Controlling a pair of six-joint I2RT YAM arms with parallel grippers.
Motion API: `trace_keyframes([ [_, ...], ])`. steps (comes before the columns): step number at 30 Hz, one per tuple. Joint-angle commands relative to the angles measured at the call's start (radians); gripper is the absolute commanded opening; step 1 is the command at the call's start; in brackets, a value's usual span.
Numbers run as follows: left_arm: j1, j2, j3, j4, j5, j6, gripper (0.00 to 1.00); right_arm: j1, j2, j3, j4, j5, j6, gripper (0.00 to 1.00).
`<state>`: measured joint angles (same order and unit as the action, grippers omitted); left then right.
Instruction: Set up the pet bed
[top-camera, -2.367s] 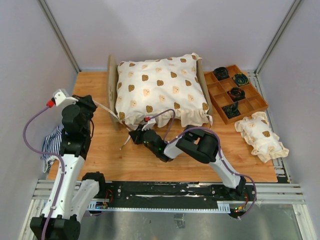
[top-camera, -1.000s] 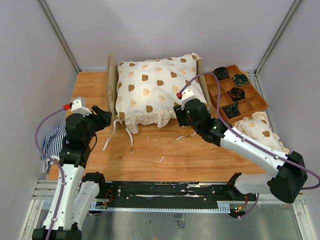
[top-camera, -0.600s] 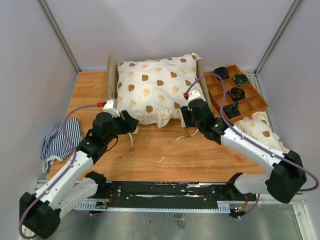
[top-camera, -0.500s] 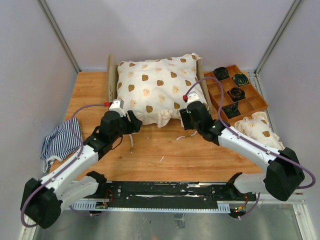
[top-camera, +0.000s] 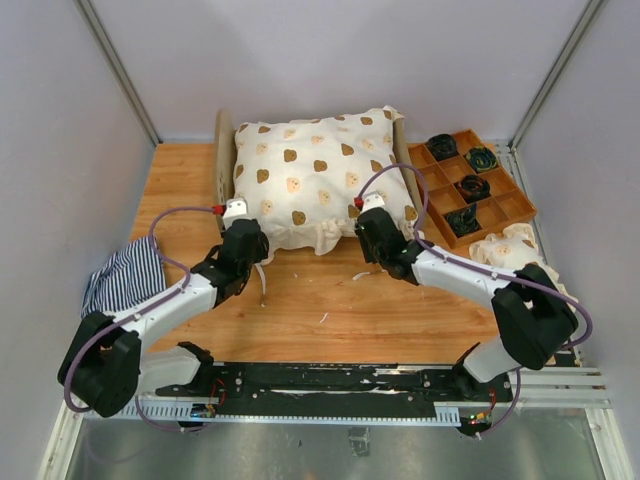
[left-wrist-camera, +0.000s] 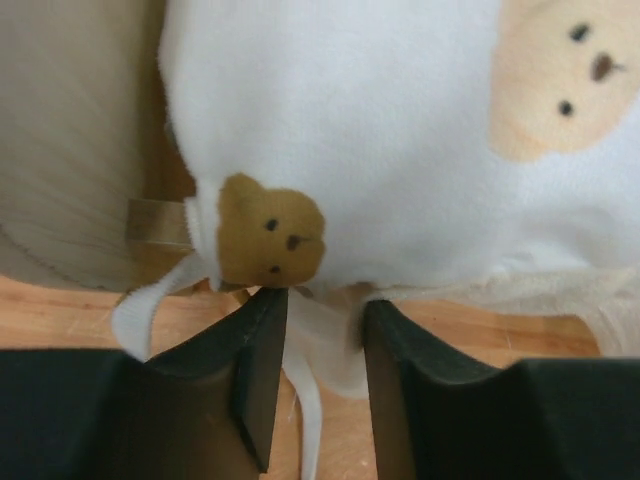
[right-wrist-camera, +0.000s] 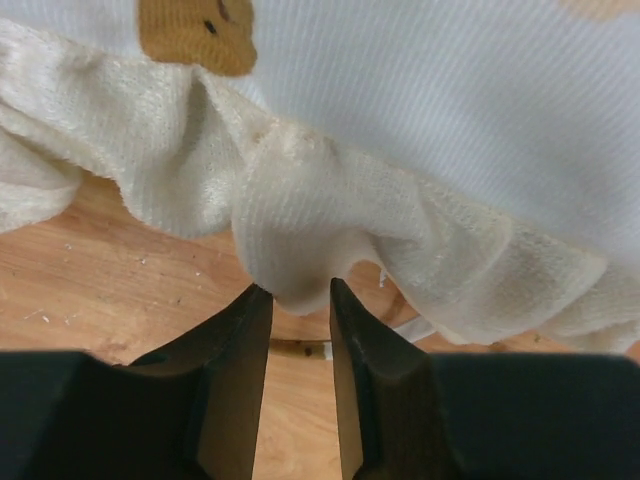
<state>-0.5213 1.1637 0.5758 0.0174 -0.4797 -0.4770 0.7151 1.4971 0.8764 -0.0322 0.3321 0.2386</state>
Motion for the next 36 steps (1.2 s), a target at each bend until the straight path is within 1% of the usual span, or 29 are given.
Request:
trace_keyframes([
  [1, -0.009, 0.035, 0.019, 0.043, -0.17, 0.058, 0.26, -0.01, -0.019, 0.014, 0.017, 0.086, 0.006, 0.22],
  [2, -0.009, 0.043, 0.021, 0.038, -0.19, 0.075, 0.16, -0.01, -0.03, 0.007, 0.019, 0.095, 0.004, 0.14],
  [3, -0.009, 0.048, 0.02, 0.034, -0.214, 0.091, 0.08, -0.011, -0.041, -0.002, 0.02, 0.1, 0.001, 0.06],
  [4, -0.009, 0.049, 0.018, 0.033, -0.239, 0.109, 0.05, -0.01, -0.05, -0.01, 0.02, 0.102, -0.002, 0.01],
  [5, -0.009, 0.047, 0.012, 0.038, -0.265, 0.125, 0.01, -0.011, -0.061, -0.016, 0.016, 0.106, 0.0, 0.0],
  [9, -0.008, 0.016, -0.005, 0.041, -0.365, 0.167, 0.0, -0.015, -0.085, -0.043, -0.014, 0.107, 0.024, 0.0],
  [10, -0.008, 0.005, -0.008, 0.039, -0.386, 0.172, 0.0, -0.014, -0.091, -0.052, -0.023, 0.132, 0.031, 0.0],
  [15, -0.005, -0.021, -0.011, 0.059, -0.449, 0.221, 0.0, -0.016, -0.142, -0.096, -0.04, 0.186, 0.062, 0.0],
  [19, -0.003, -0.007, -0.008, 0.054, -0.473, 0.209, 0.0, -0.015, -0.161, -0.118, -0.01, 0.131, 0.069, 0.0],
  [21, -0.003, -0.012, -0.008, 0.051, -0.479, 0.205, 0.0, -0.015, -0.155, -0.117, -0.011, 0.125, 0.07, 0.0],
  [23, -0.003, -0.031, -0.002, 0.039, -0.472, 0.193, 0.0, -0.014, -0.162, -0.112, -0.028, 0.085, 0.076, 0.0],
  [24, -0.003, -0.042, 0.008, 0.022, -0.461, 0.178, 0.03, -0.014, -0.169, -0.102, -0.048, 0.065, 0.076, 0.02],
  [25, -0.003, -0.054, 0.02, 0.001, -0.441, 0.167, 0.11, -0.015, -0.182, -0.089, -0.072, 0.043, 0.076, 0.1],
  [28, -0.003, -0.084, 0.052, -0.061, -0.389, 0.129, 0.4, -0.014, -0.228, -0.012, -0.158, -0.02, 0.061, 0.39],
  [29, -0.003, -0.097, 0.061, -0.085, -0.37, 0.116, 0.48, -0.014, -0.246, 0.013, -0.184, -0.03, 0.052, 0.46],
  [30, -0.003, -0.111, 0.067, -0.097, -0.349, 0.105, 0.55, -0.014, -0.263, 0.033, -0.198, -0.033, 0.037, 0.51],
  [32, -0.003, -0.139, 0.074, -0.121, -0.306, 0.085, 0.62, -0.018, -0.295, 0.065, -0.21, -0.005, 0.003, 0.55],
  [34, -0.003, -0.174, 0.08, -0.14, -0.265, 0.066, 0.65, -0.037, -0.315, 0.095, -0.208, 0.049, -0.033, 0.61],
  [36, -0.003, -0.211, 0.094, -0.163, -0.222, 0.068, 0.68, -0.083, -0.309, 0.137, -0.216, 0.063, -0.065, 0.64],
])
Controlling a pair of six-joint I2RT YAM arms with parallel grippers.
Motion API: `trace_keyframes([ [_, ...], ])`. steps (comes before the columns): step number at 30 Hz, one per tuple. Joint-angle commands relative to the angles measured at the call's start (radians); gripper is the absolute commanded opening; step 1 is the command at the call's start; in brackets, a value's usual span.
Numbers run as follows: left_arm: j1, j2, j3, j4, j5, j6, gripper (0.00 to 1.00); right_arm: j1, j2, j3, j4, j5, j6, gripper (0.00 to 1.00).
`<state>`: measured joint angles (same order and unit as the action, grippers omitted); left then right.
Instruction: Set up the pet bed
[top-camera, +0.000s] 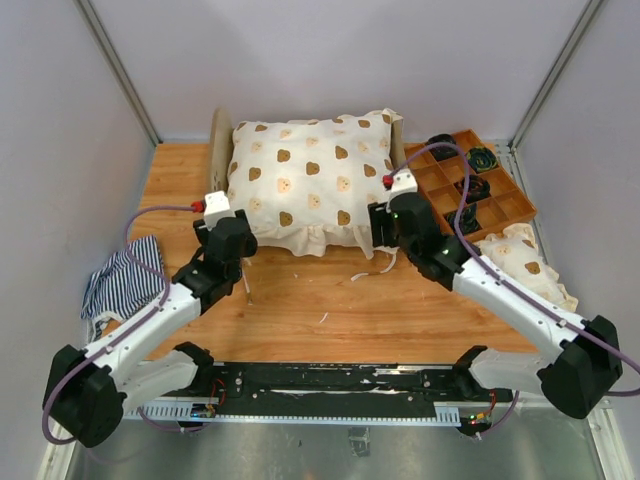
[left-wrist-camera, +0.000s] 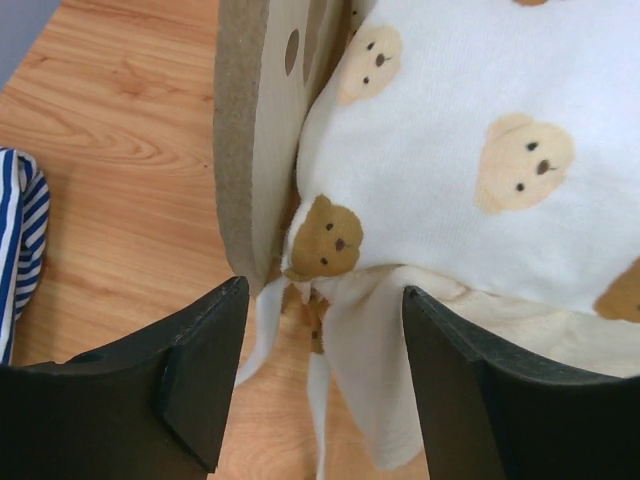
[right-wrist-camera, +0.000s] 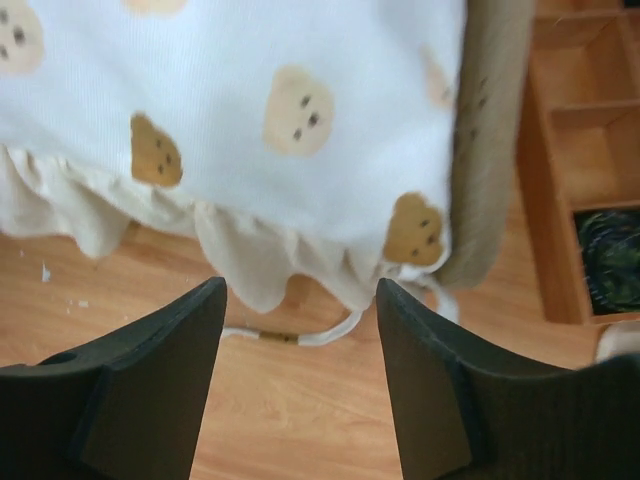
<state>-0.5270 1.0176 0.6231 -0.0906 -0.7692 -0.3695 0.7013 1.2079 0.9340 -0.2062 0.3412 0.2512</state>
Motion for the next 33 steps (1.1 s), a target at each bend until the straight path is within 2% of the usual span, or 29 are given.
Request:
trace_keyframes([
  [1, 0.002, -0.08, 0.061, -0.073, 0.083, -0.032, 0.68, -0.101, -0.006, 0.112, -0.057, 0.053, -0.088, 0.64],
  [6, 0.002, -0.124, 0.155, -0.159, 0.062, 0.014, 0.71, -0.242, 0.072, 0.207, -0.069, -0.023, -0.113, 0.64],
  [11, 0.007, -0.159, 0.194, -0.147, 0.019, 0.035, 0.71, -0.313, 0.183, 0.282, -0.093, -0.073, -0.114, 0.61],
  [14, 0.044, -0.152, 0.207, -0.129, 0.072, 0.022, 0.68, -0.338, 0.246, 0.311, -0.094, -0.097, -0.107, 0.59],
  [18, 0.152, -0.113, 0.21, -0.132, 0.197, -0.033, 0.65, -0.352, 0.328, 0.341, -0.107, -0.083, -0.103, 0.55],
  [21, 0.207, -0.099, 0.184, -0.101, 0.237, -0.055, 0.62, -0.36, 0.365, 0.339, -0.107, -0.099, -0.093, 0.47],
  [25, 0.263, -0.081, 0.156, -0.047, 0.241, -0.056, 0.59, -0.36, 0.372, 0.307, -0.11, -0.149, -0.07, 0.31],
  [29, 0.364, -0.029, 0.153, 0.023, 0.239, -0.045, 0.47, -0.357, 0.324, 0.245, -0.118, -0.25, -0.028, 0.15],
  [33, 0.445, 0.056, 0.19, 0.055, 0.322, -0.072, 0.46, -0.336, 0.241, 0.164, -0.104, -0.319, 0.055, 0.11],
])
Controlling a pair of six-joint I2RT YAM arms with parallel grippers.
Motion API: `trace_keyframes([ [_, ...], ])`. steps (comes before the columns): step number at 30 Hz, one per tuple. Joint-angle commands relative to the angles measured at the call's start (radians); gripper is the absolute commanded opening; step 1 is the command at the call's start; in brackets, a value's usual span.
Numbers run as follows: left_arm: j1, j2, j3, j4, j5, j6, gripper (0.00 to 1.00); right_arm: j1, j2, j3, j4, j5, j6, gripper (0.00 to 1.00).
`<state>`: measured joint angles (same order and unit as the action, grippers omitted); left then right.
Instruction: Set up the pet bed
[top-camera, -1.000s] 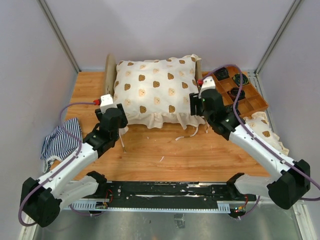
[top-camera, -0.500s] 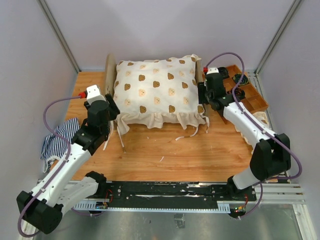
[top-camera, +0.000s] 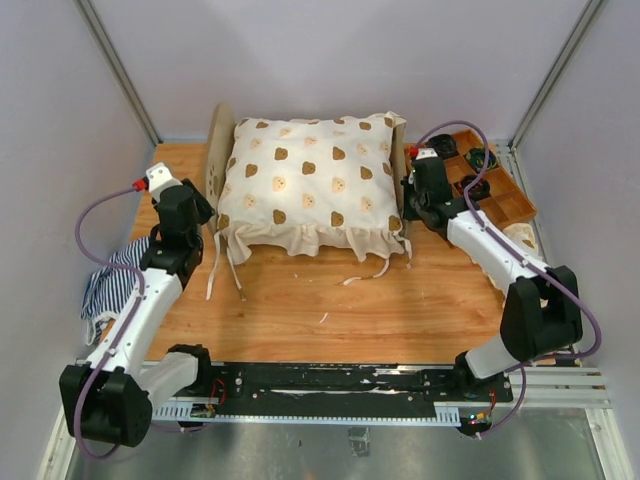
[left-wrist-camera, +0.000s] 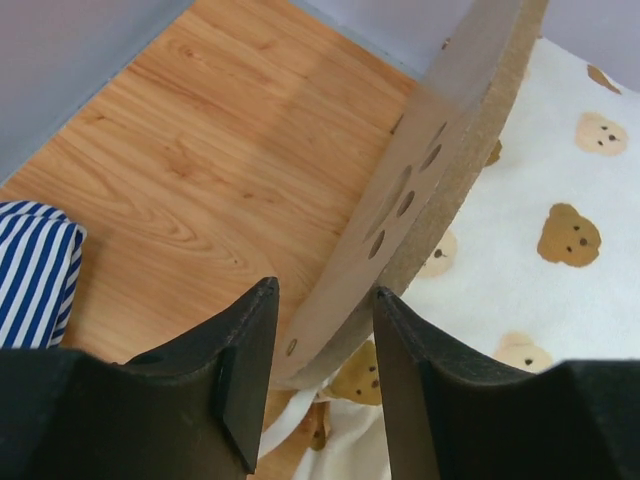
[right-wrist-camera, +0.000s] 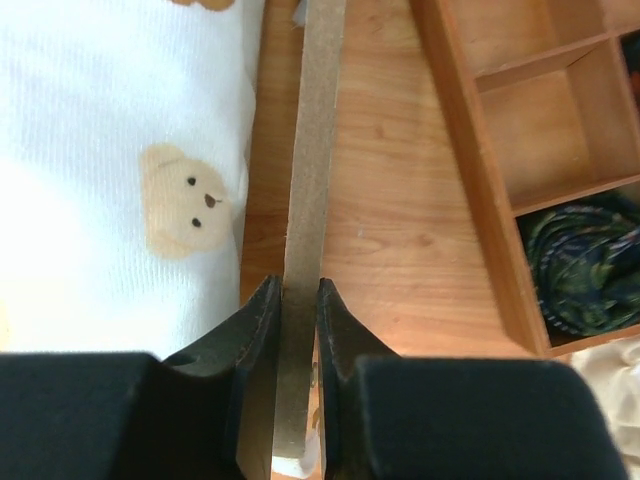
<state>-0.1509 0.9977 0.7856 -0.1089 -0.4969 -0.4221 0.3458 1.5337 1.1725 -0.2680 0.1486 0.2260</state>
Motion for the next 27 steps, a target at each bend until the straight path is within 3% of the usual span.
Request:
trace_keyframes([
  [1, 0.076, 0.099, 0.04, 0.084, 0.059, -0.018, 0.46, 0.028, -0.107, -0.095, -0.039, -0.138, 0.096, 0.11],
  [7, 0.102, 0.199, 0.115, 0.13, 0.063, -0.001, 0.44, 0.081, -0.231, -0.198, -0.019, -0.212, 0.2, 0.1],
  [13, 0.129, 0.283, 0.179, 0.205, 0.08, 0.001, 0.42, 0.154, -0.35, -0.33, 0.073, -0.318, 0.308, 0.18],
  [19, 0.137, 0.309, 0.258, 0.16, 0.033, 0.011, 0.52, 0.229, -0.417, -0.439, 0.204, -0.384, 0.437, 0.26],
  [22, 0.137, 0.285, 0.298, 0.096, 0.148, 0.044, 0.66, 0.288, -0.443, -0.459, 0.229, -0.379, 0.462, 0.32],
  [27, 0.136, 0.223, 0.322, -0.016, 0.382, 0.012, 0.71, 0.298, -0.496, -0.414, 0.097, -0.296, 0.375, 0.48],
])
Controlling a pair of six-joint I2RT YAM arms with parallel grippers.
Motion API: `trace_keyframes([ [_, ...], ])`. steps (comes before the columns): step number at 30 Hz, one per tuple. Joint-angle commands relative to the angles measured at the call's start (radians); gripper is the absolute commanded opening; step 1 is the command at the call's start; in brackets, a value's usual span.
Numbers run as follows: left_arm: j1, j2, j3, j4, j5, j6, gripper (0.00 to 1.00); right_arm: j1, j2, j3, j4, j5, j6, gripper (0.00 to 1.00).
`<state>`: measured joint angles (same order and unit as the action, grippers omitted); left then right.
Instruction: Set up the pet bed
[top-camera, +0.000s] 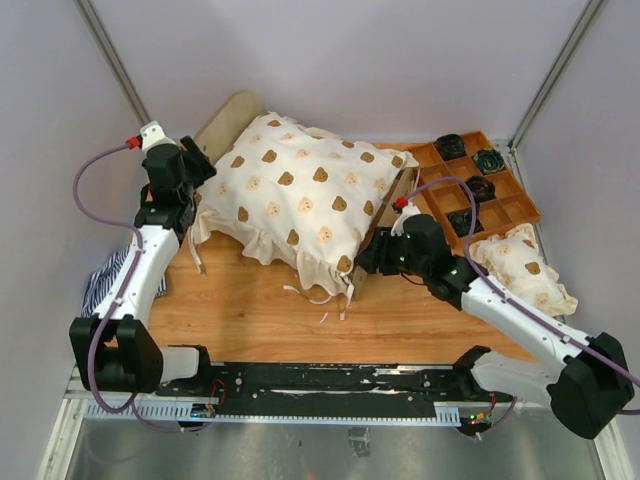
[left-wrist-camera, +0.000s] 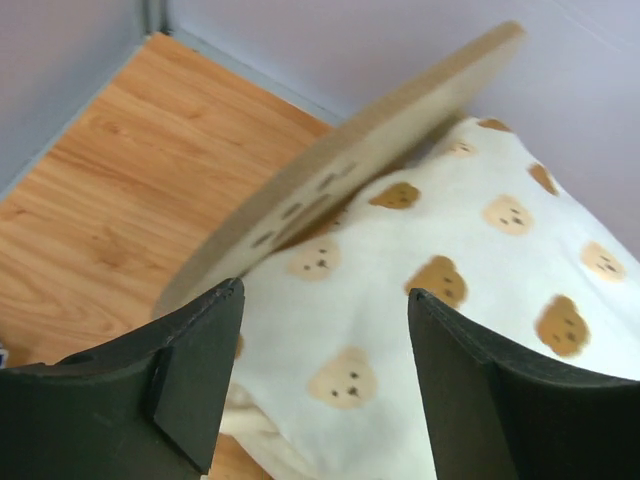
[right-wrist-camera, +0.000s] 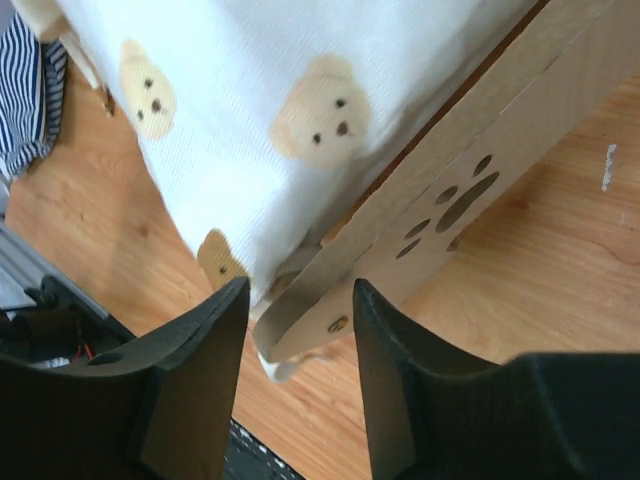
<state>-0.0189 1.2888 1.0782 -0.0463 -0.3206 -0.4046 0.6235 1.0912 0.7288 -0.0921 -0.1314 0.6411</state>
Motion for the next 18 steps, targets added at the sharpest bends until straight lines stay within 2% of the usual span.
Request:
trace_keyframes([
  [1, 0.004, -0.082, 0.028, -0.098, 0.243, -0.014, 0.72, 0.02, -0.072, 0.039, -0.109, 0.009, -0.073, 0.52],
  [5, -0.027, -0.143, 0.0, -0.136, 0.367, -0.018, 0.72, 0.02, -0.167, 0.076, -0.246, 0.186, -0.191, 0.6],
  [9, -0.175, -0.224, -0.075, -0.085, 0.419, 0.009, 0.71, 0.018, -0.282, 0.098, -0.296, 0.356, -0.293, 0.61],
  [18, -0.436, -0.301, -0.163, -0.082, 0.421, -0.068, 0.67, 0.018, -0.409, 0.163, -0.363, 0.424, -0.378, 0.62],
])
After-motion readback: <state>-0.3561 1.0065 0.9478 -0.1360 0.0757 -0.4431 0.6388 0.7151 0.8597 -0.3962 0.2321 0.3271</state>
